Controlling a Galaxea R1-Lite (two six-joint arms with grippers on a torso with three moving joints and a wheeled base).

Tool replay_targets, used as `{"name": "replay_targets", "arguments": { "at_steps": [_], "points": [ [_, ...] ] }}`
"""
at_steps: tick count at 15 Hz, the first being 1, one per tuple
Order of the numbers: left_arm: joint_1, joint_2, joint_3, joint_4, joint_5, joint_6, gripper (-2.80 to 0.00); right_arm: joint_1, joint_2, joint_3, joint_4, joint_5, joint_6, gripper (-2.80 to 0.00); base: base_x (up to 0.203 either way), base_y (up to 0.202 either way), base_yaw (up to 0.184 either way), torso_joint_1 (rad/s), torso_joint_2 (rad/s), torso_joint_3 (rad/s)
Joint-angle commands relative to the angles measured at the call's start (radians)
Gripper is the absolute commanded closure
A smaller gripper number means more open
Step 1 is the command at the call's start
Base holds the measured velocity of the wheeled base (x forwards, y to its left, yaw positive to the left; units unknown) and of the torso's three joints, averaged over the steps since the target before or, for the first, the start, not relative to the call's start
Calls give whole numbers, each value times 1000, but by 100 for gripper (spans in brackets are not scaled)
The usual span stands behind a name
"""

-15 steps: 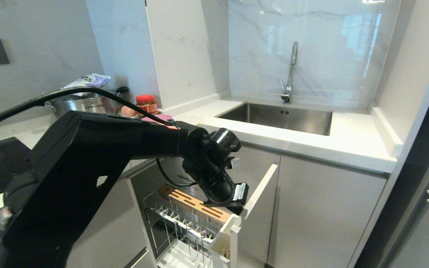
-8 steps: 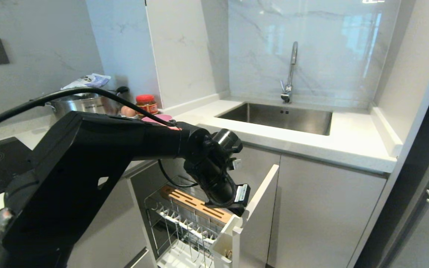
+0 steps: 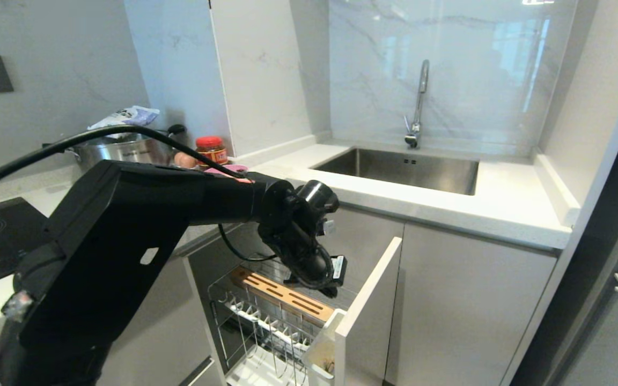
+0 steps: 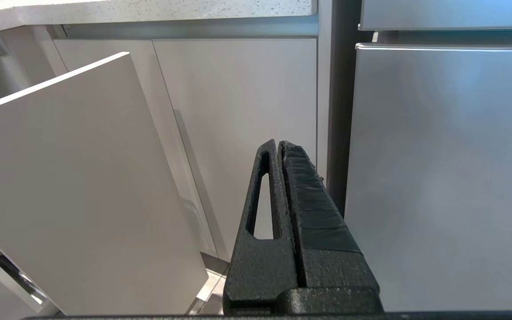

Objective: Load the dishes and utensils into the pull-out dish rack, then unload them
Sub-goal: Pick up the chopsticks and place it in the cupboard

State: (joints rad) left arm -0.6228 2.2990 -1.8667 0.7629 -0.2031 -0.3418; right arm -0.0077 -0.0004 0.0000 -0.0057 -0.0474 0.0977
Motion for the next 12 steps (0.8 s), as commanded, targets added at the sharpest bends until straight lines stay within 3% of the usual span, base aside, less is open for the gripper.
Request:
{"name": "replay_targets", "arguments": {
  "at_steps": [1, 5, 9, 12],
  "points": [
    [32, 4, -21, 3, 33, -3, 0, 0, -4, 0, 0, 0, 1, 0, 0, 0, 0, 0, 0, 0],
    [66, -127, -36, 1, 99, -12, 0, 0, -4, 0, 0, 0, 1, 0, 0, 0, 0, 0, 0, 0],
    [82, -309, -63, 4, 278, -93, 0, 0, -4, 0, 0, 0, 1, 0, 0, 0, 0, 0, 0, 0],
    [91, -492, -48, 5, 308, -100, 0, 0, -4, 0, 0, 0, 1, 0, 0, 0, 0, 0, 0, 0]
  ]
}}
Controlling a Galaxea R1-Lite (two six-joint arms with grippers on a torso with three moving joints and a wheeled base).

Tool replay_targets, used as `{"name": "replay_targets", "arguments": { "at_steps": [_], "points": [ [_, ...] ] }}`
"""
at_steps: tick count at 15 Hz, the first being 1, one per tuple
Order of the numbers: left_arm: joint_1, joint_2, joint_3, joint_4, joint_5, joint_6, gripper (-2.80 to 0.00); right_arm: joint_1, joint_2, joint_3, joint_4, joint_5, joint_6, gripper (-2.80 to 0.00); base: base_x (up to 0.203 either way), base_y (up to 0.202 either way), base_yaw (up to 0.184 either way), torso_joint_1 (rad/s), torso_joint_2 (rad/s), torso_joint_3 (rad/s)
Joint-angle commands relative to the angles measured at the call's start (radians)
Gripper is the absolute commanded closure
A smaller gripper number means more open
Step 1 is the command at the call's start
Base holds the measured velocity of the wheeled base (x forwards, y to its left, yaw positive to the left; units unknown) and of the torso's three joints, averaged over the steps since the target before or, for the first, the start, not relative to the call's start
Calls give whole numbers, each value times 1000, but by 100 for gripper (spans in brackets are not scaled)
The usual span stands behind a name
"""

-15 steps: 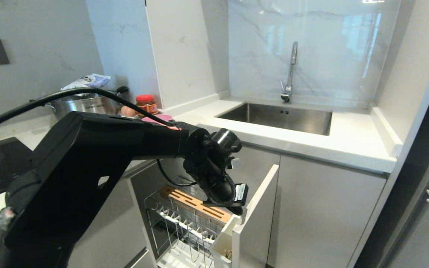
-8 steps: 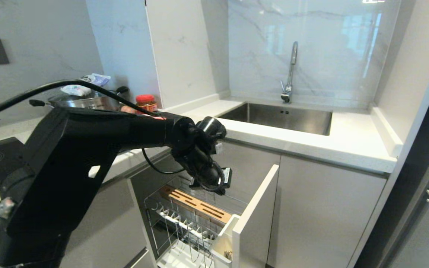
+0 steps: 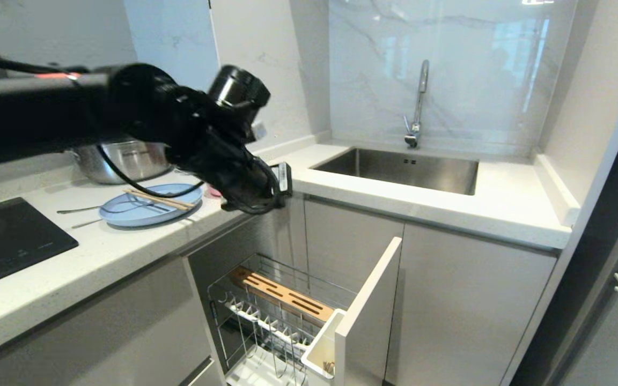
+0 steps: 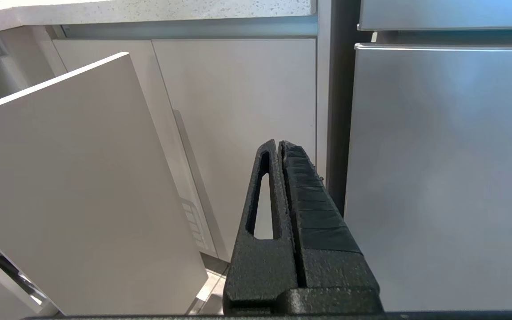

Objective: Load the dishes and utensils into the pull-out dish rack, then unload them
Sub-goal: Pick up the chopsticks and place it in the cupboard

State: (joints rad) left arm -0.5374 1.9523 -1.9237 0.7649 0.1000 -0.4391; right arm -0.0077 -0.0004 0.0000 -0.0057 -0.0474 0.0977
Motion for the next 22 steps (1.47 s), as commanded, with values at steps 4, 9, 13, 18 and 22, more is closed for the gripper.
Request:
{"name": "replay_targets", "arguments": {
  "at_steps": [4, 9, 13, 18, 22],
  "points": [
    [64, -416, 38, 2, 6, 12, 0, 0, -4, 0, 0, 0, 1, 0, 0, 0, 0, 0, 0, 0],
    [306, -851, 205, -8, -72, 279, 0, 0, -4, 0, 0, 0, 1, 0, 0, 0, 0, 0, 0, 0],
    [469, -1223, 540, -77, -103, 554, 0, 0, -4, 0, 0, 0, 1, 0, 0, 0, 0, 0, 0, 0],
    [531, -1637, 1059, -325, -126, 679, 0, 0, -4, 0, 0, 0, 1, 0, 0, 0, 0, 0, 0, 0],
    [538, -1907, 1360, -463, -108, 682, 0, 0, -4, 0, 0, 0, 1, 0, 0, 0, 0, 0, 0, 0]
  ]
}}
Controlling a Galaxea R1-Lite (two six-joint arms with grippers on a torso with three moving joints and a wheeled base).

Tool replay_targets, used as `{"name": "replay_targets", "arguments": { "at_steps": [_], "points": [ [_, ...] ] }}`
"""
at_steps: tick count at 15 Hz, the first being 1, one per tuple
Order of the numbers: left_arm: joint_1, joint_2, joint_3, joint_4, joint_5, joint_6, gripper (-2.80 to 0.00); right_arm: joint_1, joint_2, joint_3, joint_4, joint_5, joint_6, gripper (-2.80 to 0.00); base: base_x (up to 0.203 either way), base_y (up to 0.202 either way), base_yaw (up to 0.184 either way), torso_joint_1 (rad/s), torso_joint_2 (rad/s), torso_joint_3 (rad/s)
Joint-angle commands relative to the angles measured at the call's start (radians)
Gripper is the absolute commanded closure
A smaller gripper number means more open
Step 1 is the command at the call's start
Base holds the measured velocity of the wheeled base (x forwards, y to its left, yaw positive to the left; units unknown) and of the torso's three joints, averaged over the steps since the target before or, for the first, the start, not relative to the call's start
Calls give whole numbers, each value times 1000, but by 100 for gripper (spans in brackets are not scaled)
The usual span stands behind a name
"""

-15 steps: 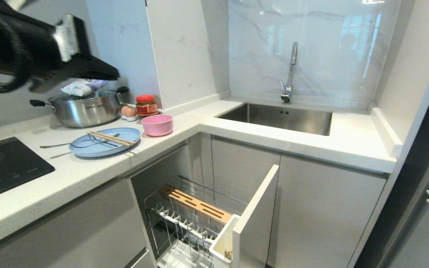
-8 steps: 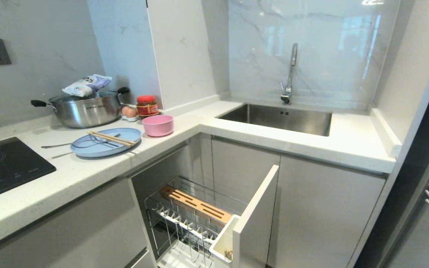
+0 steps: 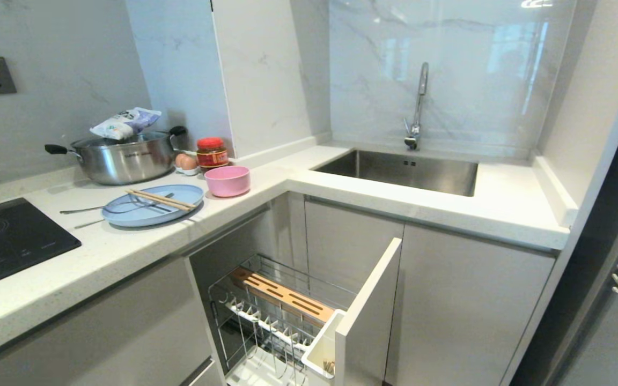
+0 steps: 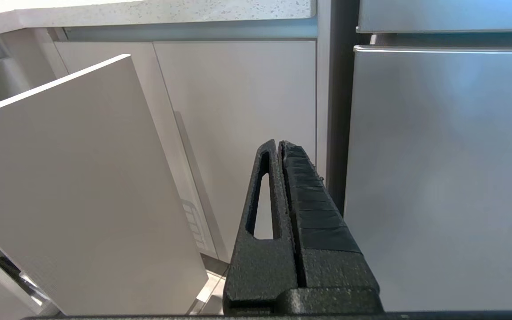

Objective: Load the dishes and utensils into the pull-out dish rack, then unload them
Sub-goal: Pick up the chopsticks and place it in the cupboard

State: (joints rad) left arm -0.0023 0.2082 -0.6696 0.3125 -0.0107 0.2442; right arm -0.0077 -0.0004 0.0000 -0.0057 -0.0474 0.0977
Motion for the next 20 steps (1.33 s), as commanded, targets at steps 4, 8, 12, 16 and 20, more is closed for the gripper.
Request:
{"name": "replay_targets", "arguments": {
  "at_steps": [4, 8, 12, 16, 20],
  "points": [
    [7, -206, 369, -212, 15, -103, 0, 0, -4, 0, 0, 0, 1, 0, 0, 0, 0, 0, 0, 0],
    [7, -207, 660, -470, 18, -106, 0, 0, -4, 0, 0, 0, 1, 0, 0, 0, 0, 0, 0, 0],
    [7, -205, 670, -298, -21, -98, 0, 0, -4, 0, 0, 0, 1, 0, 0, 0, 0, 0, 0, 0],
    [7, -207, 670, -302, -18, -121, 0, 0, -4, 0, 0, 0, 1, 0, 0, 0, 0, 0, 0, 0],
    [7, -206, 670, -303, -15, -163, 0, 0, -4, 0, 0, 0, 1, 0, 0, 0, 0, 0, 0, 0]
  ]
}}
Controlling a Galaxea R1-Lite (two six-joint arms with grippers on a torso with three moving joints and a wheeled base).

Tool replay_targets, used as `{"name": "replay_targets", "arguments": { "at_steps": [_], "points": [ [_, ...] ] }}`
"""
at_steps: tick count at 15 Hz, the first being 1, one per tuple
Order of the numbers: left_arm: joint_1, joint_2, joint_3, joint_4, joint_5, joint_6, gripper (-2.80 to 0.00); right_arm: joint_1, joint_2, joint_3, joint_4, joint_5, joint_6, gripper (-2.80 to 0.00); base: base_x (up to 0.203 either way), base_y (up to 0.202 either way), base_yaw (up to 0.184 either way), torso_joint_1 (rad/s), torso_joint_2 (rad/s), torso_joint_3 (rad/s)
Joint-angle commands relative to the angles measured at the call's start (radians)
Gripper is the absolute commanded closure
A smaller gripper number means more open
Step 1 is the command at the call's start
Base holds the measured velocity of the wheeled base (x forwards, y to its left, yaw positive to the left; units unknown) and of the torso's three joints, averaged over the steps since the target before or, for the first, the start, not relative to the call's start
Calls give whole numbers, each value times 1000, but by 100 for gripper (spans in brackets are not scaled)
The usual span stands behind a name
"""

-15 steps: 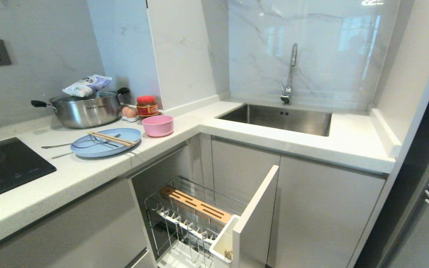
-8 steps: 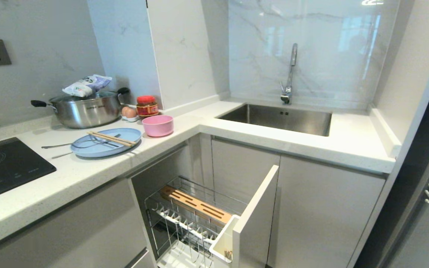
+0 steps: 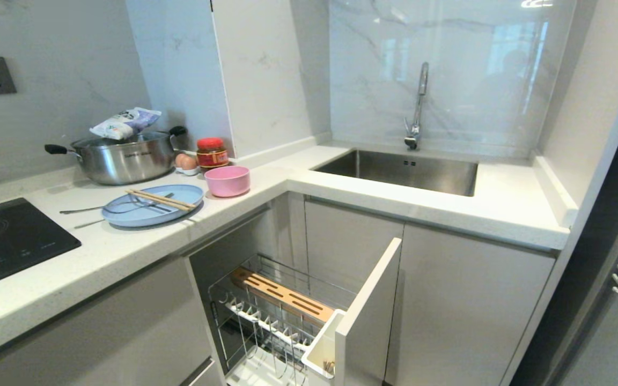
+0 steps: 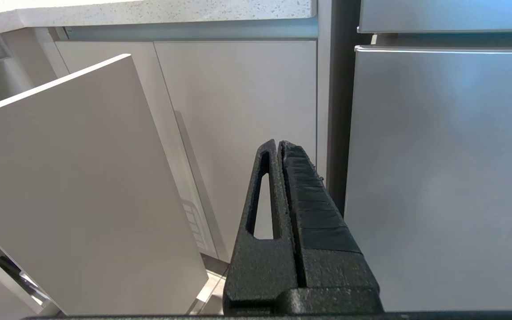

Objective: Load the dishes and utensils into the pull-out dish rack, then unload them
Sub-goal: Pick up the chopsticks and place it in the cupboard

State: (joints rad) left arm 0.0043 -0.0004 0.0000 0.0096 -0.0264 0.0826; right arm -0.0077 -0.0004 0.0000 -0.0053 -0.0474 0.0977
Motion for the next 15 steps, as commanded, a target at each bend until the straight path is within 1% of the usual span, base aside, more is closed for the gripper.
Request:
{"name": "replay_targets", "arguments": {
  "at_steps": [1, 11, 15],
  "points": [
    [0, 3, 0, 0, 0, -1, 0, 0, -4, 0, -1, 0, 1, 0, 0, 0, 0, 0, 0, 0],
    [0, 2, 0, -2, 0, -1, 0, 0, -4, 0, -1, 0, 1, 0, 0, 0, 0, 0, 0, 0],
    [0, 2, -1, -2, 0, -14, 0, 0, -4, 0, -1, 0, 1, 0, 0, 0, 0, 0, 1, -156]
  ]
}}
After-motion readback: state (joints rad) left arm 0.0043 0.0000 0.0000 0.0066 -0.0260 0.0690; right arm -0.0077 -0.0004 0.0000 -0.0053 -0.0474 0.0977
